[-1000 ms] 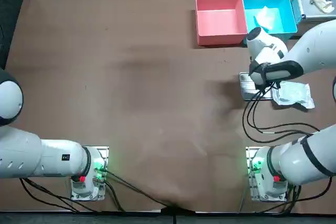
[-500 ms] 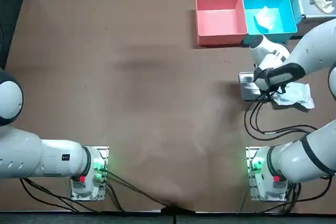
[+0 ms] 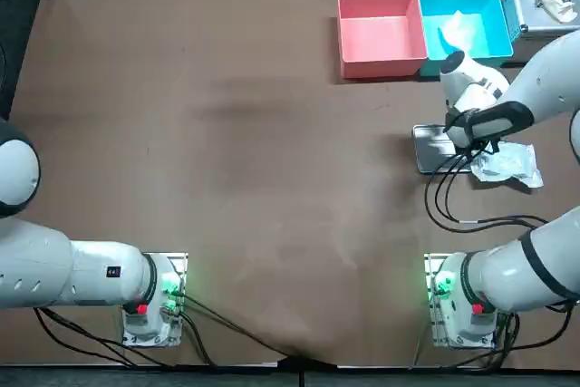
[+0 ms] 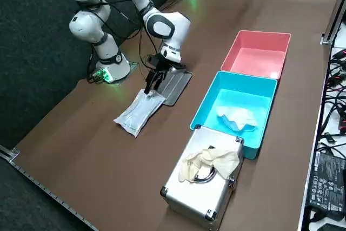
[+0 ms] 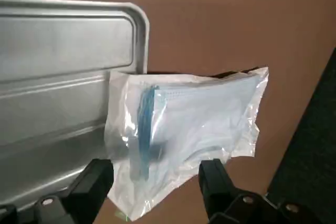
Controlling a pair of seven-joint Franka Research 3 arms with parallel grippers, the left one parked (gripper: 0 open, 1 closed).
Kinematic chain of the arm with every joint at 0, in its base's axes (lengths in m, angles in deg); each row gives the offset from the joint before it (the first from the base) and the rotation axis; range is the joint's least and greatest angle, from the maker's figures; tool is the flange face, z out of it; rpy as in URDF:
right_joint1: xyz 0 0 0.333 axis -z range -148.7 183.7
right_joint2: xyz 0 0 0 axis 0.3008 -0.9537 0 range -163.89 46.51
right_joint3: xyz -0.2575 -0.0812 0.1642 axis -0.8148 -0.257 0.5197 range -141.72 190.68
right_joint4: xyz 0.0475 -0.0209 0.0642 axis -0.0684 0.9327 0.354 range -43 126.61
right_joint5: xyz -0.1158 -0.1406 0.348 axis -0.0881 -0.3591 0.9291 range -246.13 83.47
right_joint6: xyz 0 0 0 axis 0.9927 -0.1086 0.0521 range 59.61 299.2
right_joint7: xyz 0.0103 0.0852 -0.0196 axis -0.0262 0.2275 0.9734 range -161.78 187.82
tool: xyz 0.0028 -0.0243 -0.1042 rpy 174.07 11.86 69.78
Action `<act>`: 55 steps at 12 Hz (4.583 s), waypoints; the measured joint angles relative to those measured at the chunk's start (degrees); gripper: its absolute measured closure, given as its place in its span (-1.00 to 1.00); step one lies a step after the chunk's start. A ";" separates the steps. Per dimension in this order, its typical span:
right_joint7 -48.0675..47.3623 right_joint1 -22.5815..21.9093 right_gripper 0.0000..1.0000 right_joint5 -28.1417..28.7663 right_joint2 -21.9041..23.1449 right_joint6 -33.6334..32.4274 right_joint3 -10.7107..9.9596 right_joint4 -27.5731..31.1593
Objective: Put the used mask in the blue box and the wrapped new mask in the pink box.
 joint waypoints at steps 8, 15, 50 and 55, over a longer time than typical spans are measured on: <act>0.00 3.78 -0.94 -0.13 -4.00 3.45 -0.01 -0.07; -0.09 3.90 0.96 -0.15 -2.00 -2.28 0.01 -2.14; 5.83 -18.30 0.97 40.24 -23.73 -26.12 1.21 -76.73; 0.97 -17.98 0.97 38.81 -26.24 -26.13 0.17 -78.26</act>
